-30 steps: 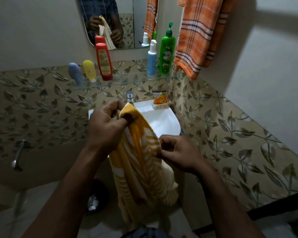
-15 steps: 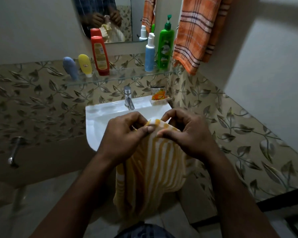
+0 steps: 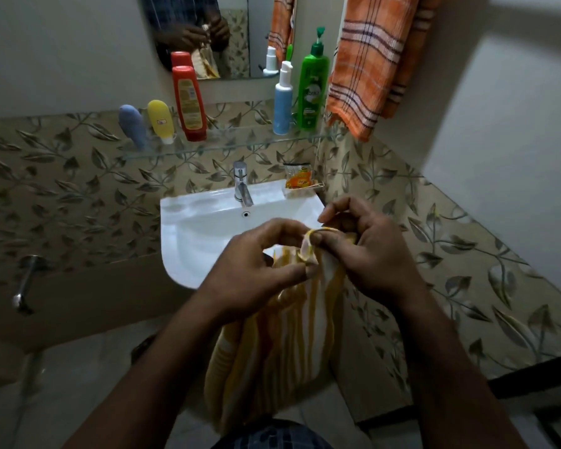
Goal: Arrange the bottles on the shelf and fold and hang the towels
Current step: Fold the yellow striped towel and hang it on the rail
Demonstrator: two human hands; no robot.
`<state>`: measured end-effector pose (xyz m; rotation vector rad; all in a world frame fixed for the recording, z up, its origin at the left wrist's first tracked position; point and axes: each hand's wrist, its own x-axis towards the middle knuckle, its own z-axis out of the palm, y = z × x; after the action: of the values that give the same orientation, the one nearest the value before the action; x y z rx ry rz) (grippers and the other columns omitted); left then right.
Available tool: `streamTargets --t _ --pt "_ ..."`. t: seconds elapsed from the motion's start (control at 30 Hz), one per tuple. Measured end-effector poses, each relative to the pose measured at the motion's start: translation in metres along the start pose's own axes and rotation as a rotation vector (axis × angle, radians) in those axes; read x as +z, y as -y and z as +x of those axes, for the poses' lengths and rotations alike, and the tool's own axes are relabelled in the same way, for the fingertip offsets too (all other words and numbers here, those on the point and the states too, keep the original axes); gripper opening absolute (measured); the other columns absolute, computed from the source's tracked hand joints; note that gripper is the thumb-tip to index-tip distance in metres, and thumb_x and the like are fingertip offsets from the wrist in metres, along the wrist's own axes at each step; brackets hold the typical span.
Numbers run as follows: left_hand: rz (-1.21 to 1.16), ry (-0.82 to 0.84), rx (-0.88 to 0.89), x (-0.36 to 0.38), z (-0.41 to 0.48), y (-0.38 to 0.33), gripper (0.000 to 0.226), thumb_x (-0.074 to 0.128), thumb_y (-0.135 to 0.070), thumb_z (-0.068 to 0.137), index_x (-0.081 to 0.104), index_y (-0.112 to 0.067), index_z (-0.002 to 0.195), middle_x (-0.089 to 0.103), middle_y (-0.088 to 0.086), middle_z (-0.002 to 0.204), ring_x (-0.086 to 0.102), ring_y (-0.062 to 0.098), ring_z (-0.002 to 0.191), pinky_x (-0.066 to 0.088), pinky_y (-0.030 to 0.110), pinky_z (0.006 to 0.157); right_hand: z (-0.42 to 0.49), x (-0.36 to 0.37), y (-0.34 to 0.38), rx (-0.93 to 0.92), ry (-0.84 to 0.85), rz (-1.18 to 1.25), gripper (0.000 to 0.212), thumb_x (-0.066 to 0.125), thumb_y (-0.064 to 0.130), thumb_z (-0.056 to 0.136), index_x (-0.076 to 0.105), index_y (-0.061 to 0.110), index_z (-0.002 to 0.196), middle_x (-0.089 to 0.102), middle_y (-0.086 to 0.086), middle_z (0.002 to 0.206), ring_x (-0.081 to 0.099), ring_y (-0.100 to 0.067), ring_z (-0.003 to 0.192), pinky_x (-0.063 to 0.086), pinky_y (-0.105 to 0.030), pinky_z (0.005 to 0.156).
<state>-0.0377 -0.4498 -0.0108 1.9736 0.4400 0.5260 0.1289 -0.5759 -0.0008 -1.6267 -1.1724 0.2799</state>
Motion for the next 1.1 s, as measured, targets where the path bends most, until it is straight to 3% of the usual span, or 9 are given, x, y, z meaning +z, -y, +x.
streamTargets --t 0.13,0.3,0.37,0.47,0.57,0.67,0.8,0.97,1.1 --pt "-0.029 -0.196 0.015 0.001 -0.001 0.008 0.01 0.077 -0.032 0.088 0.078 -0.022 0.089 0.076 -0.003 0.083 0.071 0.024 0.073 0.058 0.053 0.067 0.004 -0.001 0.004 0.047 -0.095 0.102 0.022 0.09 0.02 0.079 0.069 0.014 0.083 0.07 0.001 0.073 0.063 -0.013 0.062 0.052 -0.029 0.054" --pt "0.164 -0.267 0.086 -0.004 -0.007 0.012 0.013 0.074 -0.02 0.096 0.081 -0.026 0.087 0.077 -0.017 0.078 0.071 0.0 0.073 0.048 0.012 0.064 -0.006 -0.008 -0.004 0.133 -0.025 0.333 0.012 0.075 0.0 0.088 0.076 0.008 0.097 0.077 -0.007 0.092 0.072 -0.013 0.084 0.059 -0.027 0.075" --pt "0.218 -0.216 0.083 -0.003 -0.009 0.013 0.014 0.069 -0.03 0.093 0.077 -0.03 0.081 0.073 -0.017 0.069 0.069 0.001 0.067 0.043 0.013 0.062 -0.004 -0.008 -0.003 0.128 -0.133 0.383 0.009 0.074 0.009 0.089 0.077 0.016 0.093 0.076 -0.005 0.092 0.073 -0.023 0.088 0.06 -0.034 0.077" --pt "0.08 -0.023 0.055 0.0 -0.013 0.011 0.013 0.07 -0.043 0.091 0.075 -0.035 0.099 0.074 -0.016 0.089 0.059 -0.002 0.06 0.041 0.018 0.061 -0.001 -0.01 0.002 0.136 -0.133 0.522 0.009 0.069 0.02 0.09 0.077 0.024 0.091 0.071 -0.003 0.088 0.068 -0.022 0.08 0.058 -0.034 0.067" --pt "0.011 -0.058 0.062 0.011 -0.012 0.009 0.04 0.08 -0.05 0.083 0.067 -0.044 0.121 0.072 -0.018 0.112 0.058 -0.011 0.068 0.038 0.011 0.061 -0.002 -0.003 0.013 0.053 -0.003 0.411 0.011 0.066 0.015 0.098 0.075 0.02 0.102 0.069 0.0 0.091 0.064 -0.014 0.079 0.055 -0.028 0.068" --pt "-0.061 -0.15 0.15 0.02 -0.008 0.008 0.021 0.081 -0.043 0.084 0.073 -0.032 0.099 0.073 -0.013 0.109 0.068 0.007 0.092 0.042 0.02 0.066 -0.002 0.005 0.019 0.022 0.049 0.404 0.018 0.059 0.003 0.102 0.068 0.012 0.115 0.064 -0.018 0.09 0.063 -0.022 0.08 0.055 -0.033 0.071" --pt "-0.278 -0.034 0.075 0.015 -0.011 0.012 0.028 0.08 -0.041 0.085 0.063 -0.019 0.086 0.065 0.004 0.081 0.054 0.047 0.066 0.047 0.056 0.059 -0.002 0.001 0.017 0.081 -0.092 0.416 0.018 0.059 0.006 0.104 0.066 0.018 0.115 0.057 -0.019 0.078 0.049 -0.025 0.07 0.044 -0.035 0.064" --pt "-0.508 0.282 -0.105 0.018 -0.018 0.003 0.035 0.079 -0.026 0.084 0.067 -0.018 0.117 0.073 0.02 0.101 0.071 0.039 0.094 0.058 0.053 0.088 -0.006 0.009 0.024 0.052 -0.052 0.404 0.018 0.055 0.009 0.107 0.067 0.016 0.117 0.05 -0.036 0.089 0.048 -0.03 0.074 0.044 -0.04 0.069" --pt "-0.426 0.319 -0.144 0.021 -0.023 0.01 0.05 0.081 -0.038 0.086 0.07 0.005 0.108 0.072 0.029 0.106 0.07 0.047 0.104 0.053 0.066 0.099 -0.003 0.006 0.023 0.013 -0.133 0.327 0.018 0.054 0.009 0.108 0.069 0.02 0.109 0.056 -0.011 0.075 0.045 -0.026 0.063 0.041 -0.031 0.063"
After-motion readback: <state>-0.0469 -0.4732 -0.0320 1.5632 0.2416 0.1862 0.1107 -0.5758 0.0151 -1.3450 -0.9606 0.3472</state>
